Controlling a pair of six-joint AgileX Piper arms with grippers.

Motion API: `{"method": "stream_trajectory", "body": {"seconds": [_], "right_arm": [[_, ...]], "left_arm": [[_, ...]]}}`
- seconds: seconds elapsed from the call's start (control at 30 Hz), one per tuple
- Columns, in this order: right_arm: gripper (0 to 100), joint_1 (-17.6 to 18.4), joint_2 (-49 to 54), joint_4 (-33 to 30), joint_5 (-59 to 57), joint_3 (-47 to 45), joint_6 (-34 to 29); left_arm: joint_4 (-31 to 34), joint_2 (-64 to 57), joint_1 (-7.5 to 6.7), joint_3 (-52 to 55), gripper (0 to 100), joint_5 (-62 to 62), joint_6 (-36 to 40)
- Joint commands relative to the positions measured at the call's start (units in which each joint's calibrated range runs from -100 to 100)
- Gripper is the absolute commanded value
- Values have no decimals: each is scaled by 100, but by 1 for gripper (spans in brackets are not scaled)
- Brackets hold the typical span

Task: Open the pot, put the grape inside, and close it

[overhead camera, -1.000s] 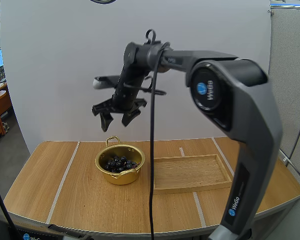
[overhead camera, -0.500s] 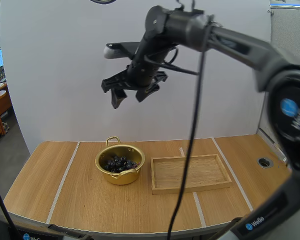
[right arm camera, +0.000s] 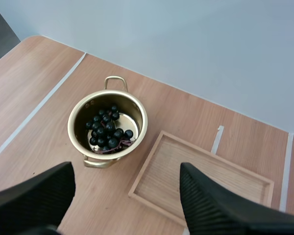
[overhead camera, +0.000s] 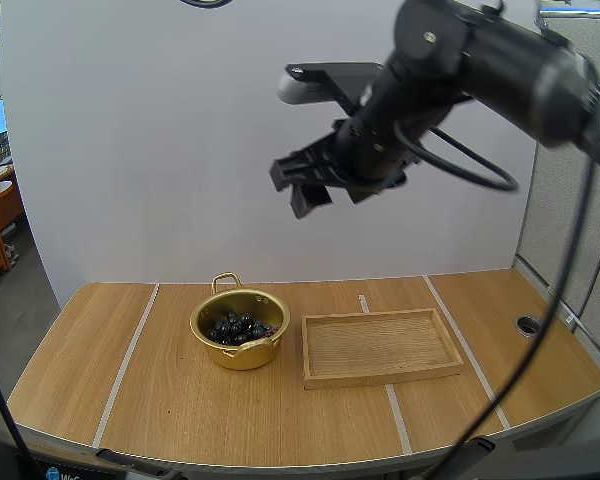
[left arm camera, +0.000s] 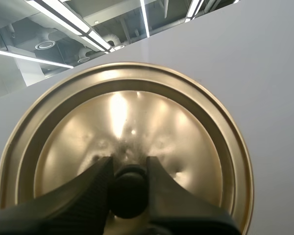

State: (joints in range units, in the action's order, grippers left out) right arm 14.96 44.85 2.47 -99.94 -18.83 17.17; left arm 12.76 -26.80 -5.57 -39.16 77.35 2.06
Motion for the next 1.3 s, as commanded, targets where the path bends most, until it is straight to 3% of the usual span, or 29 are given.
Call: {"method": "stream_trajectory", "body": {"seconds": [0.0, 0.67, 0.7, 0.77, 0.8, 0.83, 0.87, 1.27], "right_arm": [[100, -184, 863, 335, -6, -769, -34], [100, -193, 2454, 598, -6, -2535, -5], [90, -193, 2512, 652, -6, -2552, -5], [57, -193, 2618, 776, -6, -2563, 42], [37, -193, 2653, 853, -6, -2563, 131], [8, -193, 2697, 910, -6, -2563, 167], [0, -193, 2713, 908, -6, -2563, 181], [0, -193, 2731, 929, -6, -2563, 181]], "left_arm": [[44, -21, -26, -29, 0, -240, 48], [44, -21, -26, -29, 0, -240, 48], [44, -21, -26, -29, 0, -240, 48], [44, -21, -26, -29, 0, -240, 48], [44, -21, -26, -29, 0, -240, 48], [44, -21, -26, -29, 0, -240, 48], [44, -21, -26, -29, 0, -240, 48], [44, -21, -26, -29, 0, -240, 48]]}}
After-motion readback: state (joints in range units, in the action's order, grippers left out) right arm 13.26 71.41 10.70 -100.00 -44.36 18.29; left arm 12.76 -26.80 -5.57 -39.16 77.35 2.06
